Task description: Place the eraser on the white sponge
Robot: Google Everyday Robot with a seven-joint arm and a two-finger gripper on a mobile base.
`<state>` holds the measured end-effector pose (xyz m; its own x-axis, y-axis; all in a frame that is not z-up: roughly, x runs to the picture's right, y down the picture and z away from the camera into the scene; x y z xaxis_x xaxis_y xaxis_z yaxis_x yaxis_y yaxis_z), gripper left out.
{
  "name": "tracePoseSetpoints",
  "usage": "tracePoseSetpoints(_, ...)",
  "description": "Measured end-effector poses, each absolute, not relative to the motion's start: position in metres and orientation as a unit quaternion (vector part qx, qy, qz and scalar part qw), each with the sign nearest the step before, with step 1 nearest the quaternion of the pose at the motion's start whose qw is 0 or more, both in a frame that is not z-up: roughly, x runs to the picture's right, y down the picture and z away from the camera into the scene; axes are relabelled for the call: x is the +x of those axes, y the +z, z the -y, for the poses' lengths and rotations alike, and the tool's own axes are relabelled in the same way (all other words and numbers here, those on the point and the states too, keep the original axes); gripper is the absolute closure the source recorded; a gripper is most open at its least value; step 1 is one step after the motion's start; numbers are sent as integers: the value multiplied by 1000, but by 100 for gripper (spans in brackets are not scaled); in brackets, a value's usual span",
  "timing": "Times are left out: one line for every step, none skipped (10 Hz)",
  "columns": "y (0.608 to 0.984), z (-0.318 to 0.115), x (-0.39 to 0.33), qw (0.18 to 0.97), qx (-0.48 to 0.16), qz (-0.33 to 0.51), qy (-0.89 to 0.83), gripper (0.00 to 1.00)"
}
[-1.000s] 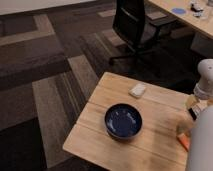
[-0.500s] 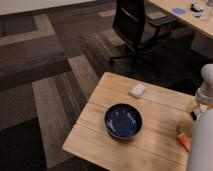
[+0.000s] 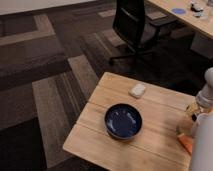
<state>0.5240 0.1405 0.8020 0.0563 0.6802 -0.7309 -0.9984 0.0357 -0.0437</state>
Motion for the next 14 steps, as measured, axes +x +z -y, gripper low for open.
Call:
tracePoseSetpoints(801, -140, 524, 671, -291, -281, 621, 81)
tracePoseSetpoints(798, -132, 522, 686, -287, -299, 599, 81)
tracePoseSetpoints(798, -121, 513, 704, -281, -309, 574, 81)
tracePoseSetpoints(801, -107, 495, 729, -278, -313, 541, 81)
tracePoseSetpoints(804, -96, 475, 750, -278, -309, 515, 81)
tracePoseSetpoints(808, -84, 447, 773, -280, -295, 487, 81)
tracePoseSetpoints(811, -69, 422, 795, -282, -274, 463, 81)
tracePoseSetpoints(815, -55, 399, 813, -282, -252, 442, 81)
tracePoseSetpoints(818, -43, 382, 825, -282, -238, 428, 81)
tracePoseSetpoints(821, -30, 360, 842, -282, -218, 406, 81)
tracePoseSetpoints(825, -23, 344, 852, -284, -207, 388, 81)
tracePoseSetpoints(831, -7, 320, 866, -286, -189, 363, 81)
tracePoseSetpoints(838, 5, 294, 877, -292, -174, 338, 81)
tracePoseSetpoints(843, 14, 273, 885, -296, -162, 321, 81)
